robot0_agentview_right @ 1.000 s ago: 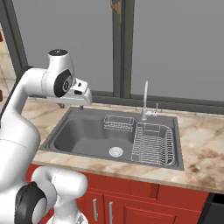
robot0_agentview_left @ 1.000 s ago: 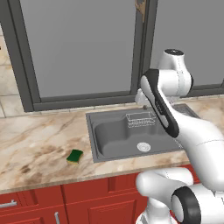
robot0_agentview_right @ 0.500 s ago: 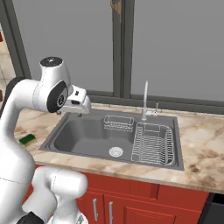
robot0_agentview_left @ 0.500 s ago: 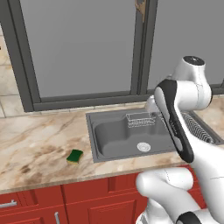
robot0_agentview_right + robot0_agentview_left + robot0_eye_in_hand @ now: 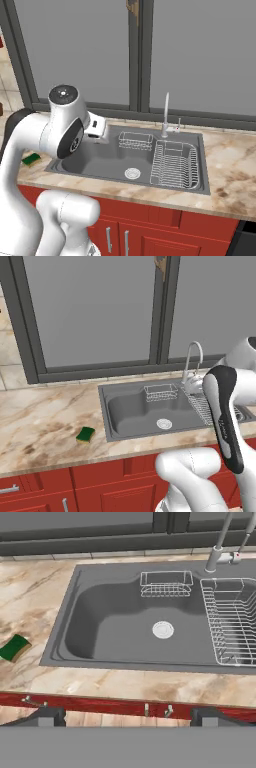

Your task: Soak the sponge with water for a few seconds and then drop it inside the sink.

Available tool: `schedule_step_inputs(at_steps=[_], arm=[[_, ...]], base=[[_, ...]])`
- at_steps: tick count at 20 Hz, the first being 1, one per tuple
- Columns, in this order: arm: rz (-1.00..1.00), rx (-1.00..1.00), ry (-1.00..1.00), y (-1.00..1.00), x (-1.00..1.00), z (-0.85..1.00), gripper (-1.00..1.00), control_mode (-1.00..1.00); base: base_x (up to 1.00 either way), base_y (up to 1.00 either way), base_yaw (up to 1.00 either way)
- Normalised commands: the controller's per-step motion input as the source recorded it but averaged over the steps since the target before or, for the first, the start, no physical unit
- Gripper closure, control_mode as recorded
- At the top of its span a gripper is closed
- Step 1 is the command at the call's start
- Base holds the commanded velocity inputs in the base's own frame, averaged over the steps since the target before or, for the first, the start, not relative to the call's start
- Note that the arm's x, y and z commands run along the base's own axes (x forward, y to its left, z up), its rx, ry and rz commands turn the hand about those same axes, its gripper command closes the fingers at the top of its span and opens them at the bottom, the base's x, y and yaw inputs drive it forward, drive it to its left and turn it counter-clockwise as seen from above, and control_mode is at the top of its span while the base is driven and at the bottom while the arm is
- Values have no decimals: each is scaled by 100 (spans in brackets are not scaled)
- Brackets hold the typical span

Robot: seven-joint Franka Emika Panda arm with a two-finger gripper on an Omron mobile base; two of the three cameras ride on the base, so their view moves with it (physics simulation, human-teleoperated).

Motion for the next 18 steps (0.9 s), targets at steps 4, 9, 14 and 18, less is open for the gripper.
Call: schedule_step_inputs(at_steps=[4, 9, 14, 18], arm=[[0, 5, -13, -38, -27, 14, -100, -100], [0, 2, -7, -39, -3, 18, -100, -100], [0, 3, -7, -43, -1, 14, -100, -100], [0, 3, -5, -48, 0, 12, -100, -100]], base=[[0, 0, 0], [0, 0, 0], [0, 0, 0], [0, 0, 0]])
